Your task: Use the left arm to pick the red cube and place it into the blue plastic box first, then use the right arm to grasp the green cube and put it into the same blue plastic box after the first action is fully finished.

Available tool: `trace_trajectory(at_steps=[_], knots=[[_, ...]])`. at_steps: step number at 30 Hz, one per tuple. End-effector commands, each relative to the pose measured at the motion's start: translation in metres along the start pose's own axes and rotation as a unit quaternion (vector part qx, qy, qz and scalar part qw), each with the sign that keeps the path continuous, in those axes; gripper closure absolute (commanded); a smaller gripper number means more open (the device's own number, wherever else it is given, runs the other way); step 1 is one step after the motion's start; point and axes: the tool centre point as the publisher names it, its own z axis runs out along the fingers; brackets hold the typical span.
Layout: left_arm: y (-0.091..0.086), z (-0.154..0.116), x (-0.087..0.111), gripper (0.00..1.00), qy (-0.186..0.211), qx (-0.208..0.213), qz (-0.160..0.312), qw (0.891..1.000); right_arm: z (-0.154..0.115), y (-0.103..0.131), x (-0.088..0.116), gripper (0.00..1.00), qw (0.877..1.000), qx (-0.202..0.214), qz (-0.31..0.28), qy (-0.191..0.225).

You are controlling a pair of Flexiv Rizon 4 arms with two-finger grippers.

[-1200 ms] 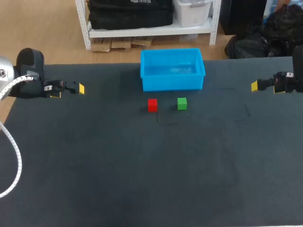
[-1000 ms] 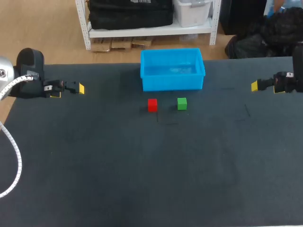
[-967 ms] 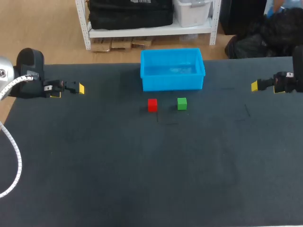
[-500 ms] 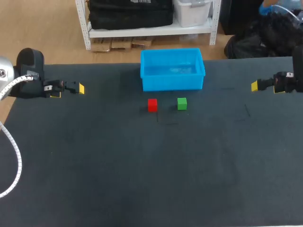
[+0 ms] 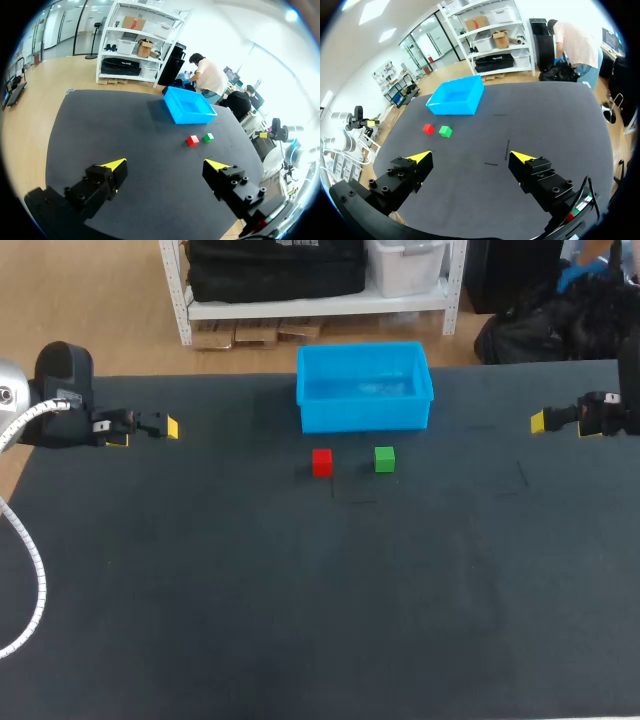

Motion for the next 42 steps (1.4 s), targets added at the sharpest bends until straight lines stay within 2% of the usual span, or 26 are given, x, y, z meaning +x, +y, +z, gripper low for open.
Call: trace_trajectory(at_steps=[1,10,12,13,14,16,17,21,29,32,37,42], knots=[[0.002,0.0,0.001,0.0,-0.003,0.004,0.001,1.0,0.0,0.0,0.0,0.0,1.0,0.0,0.0,0.0],[0.002,0.0,0.001,0.0,-0.003,0.004,0.001,1.0,0.0,0.0,0.0,0.0,1.0,0.0,0.0,0.0],[0.001,0.005,-0.001,0.0,0.015,0.008,-0.029,0.999,0.0,0.0,0.0,0.0,1.0,0.0,0.0,0.0],[-0.001,0.009,-0.003,0.0,0.024,-0.005,-0.026,0.999,0.0,0.0,0.0,0.0,1.0,0.0,0.0,0.0],[-0.003,0.015,-0.004,0.0,0.036,-0.026,-0.017,0.999,0.0,0.0,0.0,0.0,1.0,0.0,0.0,0.0],[-0.01,0.02,-0.008,0.0,0.039,-0.019,-0.022,0.999,0.0,0.0,0.0,0.0,1.0,0.0,0.0,0.0],[-0.015,0.024,-0.011,0.0,0.049,-0.042,-0.01,0.998,0.0,0.0,0.0,0.0,1.0,0.0,0.0,0.0],[-0.032,0.04,-0.021,0.0,0.069,-0.068,0.009,0.995,0.0,0.0,0.0,0.0,1.0,0.0,0.0,0.0],[-0.059,0.076,-0.032,0.0,0.103,-0.117,0.014,0.988,0.0,0.0,0.0,0.0,1.0,0.0,0.0,0.0],[-0.066,0.086,-0.038,0.0,0.105,-0.124,0.012,0.987,0.0,0.0,0.0,0.0,1.0,0.0,0.0,0.0],[-0.077,0.098,-0.046,0.0,0.107,-0.106,0.02,0.988,0.0,0.0,0.0,0.0,1.0,0.0,0.0,0.0],[-0.077,0.099,-0.047,0.0,0.11,-0.109,0.029,0.987,0.0,0.0,0.0,0.0,1.0,0.0,0.0,0.0]])
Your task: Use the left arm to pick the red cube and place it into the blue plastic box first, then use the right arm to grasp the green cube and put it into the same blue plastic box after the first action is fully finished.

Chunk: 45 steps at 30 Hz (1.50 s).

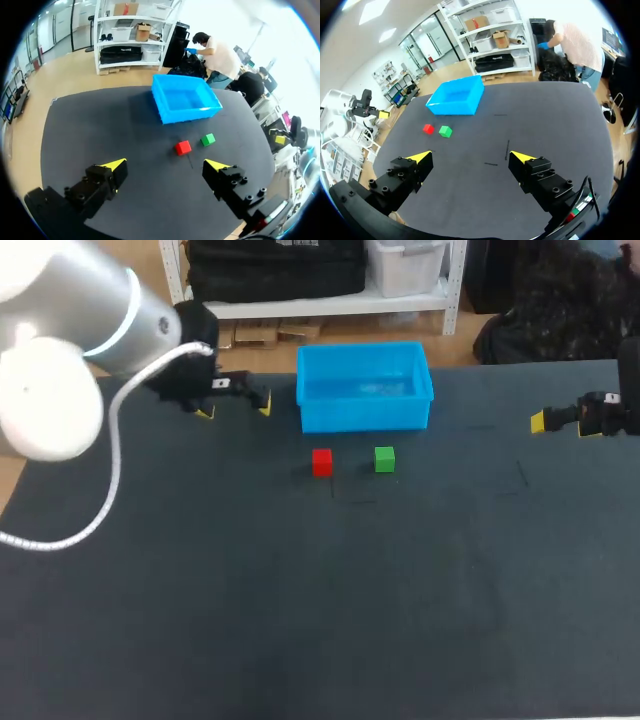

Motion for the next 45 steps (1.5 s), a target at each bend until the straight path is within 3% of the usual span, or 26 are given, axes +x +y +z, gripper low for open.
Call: trace_trajectory(at_steps=[1,21,25,28,34,38,45], knots=[[-0.002,0.005,-0.007,0.0,0.014,-0.038,-0.001,0.999,0.0,0.0,0.0,0.0,1.0,0.0,0.0,0.0],[-0.002,0.005,-0.007,0.0,0.014,-0.038,-0.001,0.999,0.0,0.0,0.0,0.0,1.0,0.0,0.0,0.0],[-0.013,0.019,-0.017,0.0,0.063,-0.07,-0.02,0.995,0.0,0.0,0.0,0.0,1.0,0.0,0.0,0.0],[-0.017,0.031,-0.024,0.0,0.105,-0.08,-0.064,0.989,0.0,0.0,0.0,0.0,1.0,0.0,0.0,0.0],[-0.035,0.051,-0.035,0.0,0.124,-0.085,-0.065,0.986,0.0,0.0,0.0,0.0,1.0,0.0,0.0,0.0],[-0.044,0.061,-0.038,0.0,0.134,-0.056,-0.079,0.986,0.0,0.0,0.0,0.0,1.0,0.0,0.0,0.0],[-0.055,0.073,-0.044,0.0,0.162,-0.087,-0.076,0.98,0.0,0.0,0.0,0.0,1.0,0.0,0.0,0.0]])
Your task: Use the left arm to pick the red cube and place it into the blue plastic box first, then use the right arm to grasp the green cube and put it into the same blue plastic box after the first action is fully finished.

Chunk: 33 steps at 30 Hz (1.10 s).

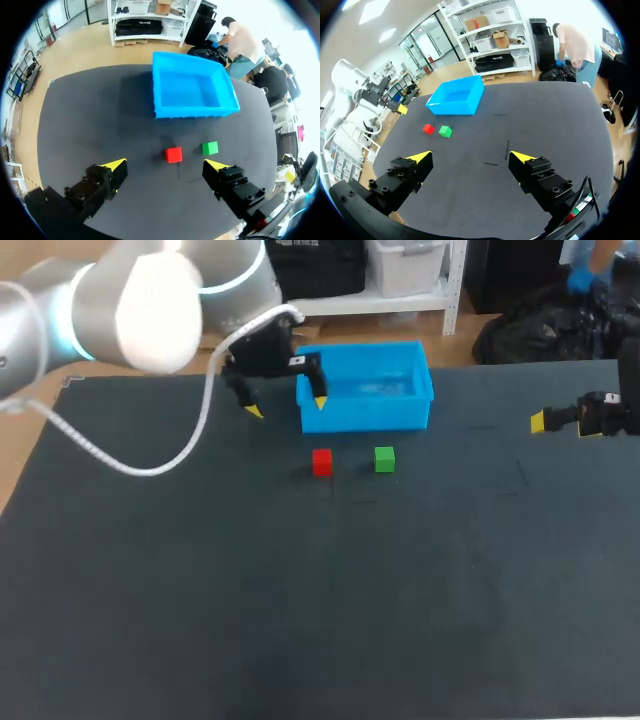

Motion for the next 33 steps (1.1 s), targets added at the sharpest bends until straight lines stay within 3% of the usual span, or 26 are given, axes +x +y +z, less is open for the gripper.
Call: trace_trajectory(at_steps=[1,21,33], knots=[[-0.013,0.004,-0.014,0.0,0.039,-0.03,0.005,0.999,0.0,0.0,0.0,0.0,1.0,0.0,0.0,0.0],[-0.025,0.014,-0.016,0.0,0.051,-0.051,0.02,0.997,0.0,0.0,0.0,0.0,1.0,0.0,0.0,0.0],[-0.026,0.047,-0.014,0.0,0.06,-0.052,0.018,0.997,0.0,0.0,0.0,0.0,1.0,0.0,0.0,0.0]])
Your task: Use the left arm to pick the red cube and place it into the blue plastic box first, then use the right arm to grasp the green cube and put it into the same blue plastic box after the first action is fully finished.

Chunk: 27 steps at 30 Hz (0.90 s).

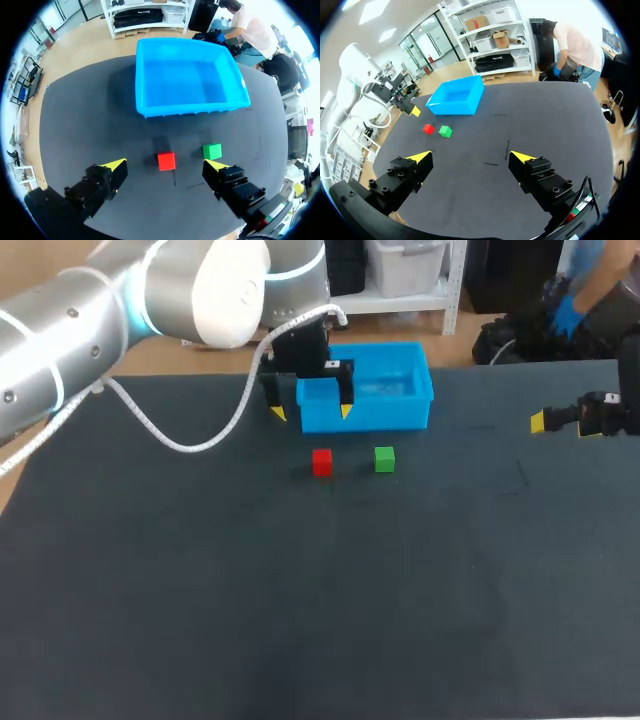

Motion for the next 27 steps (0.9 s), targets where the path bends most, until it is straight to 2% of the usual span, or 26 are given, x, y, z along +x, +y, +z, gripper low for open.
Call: trace_trajectory(at_steps=[1,27], knots=[[-0.004,0.013,-0.007,0.0,0.008,-0.006,-0.002,1.0,0.0,0.0,0.0,0.0,1.0,0.0,0.0,0.0],[0.004,0.069,0.016,0.0,0.013,-0.022,-0.051,0.998,0.0,0.0,0.0,0.0,1.0,0.0,0.0,0.0]])
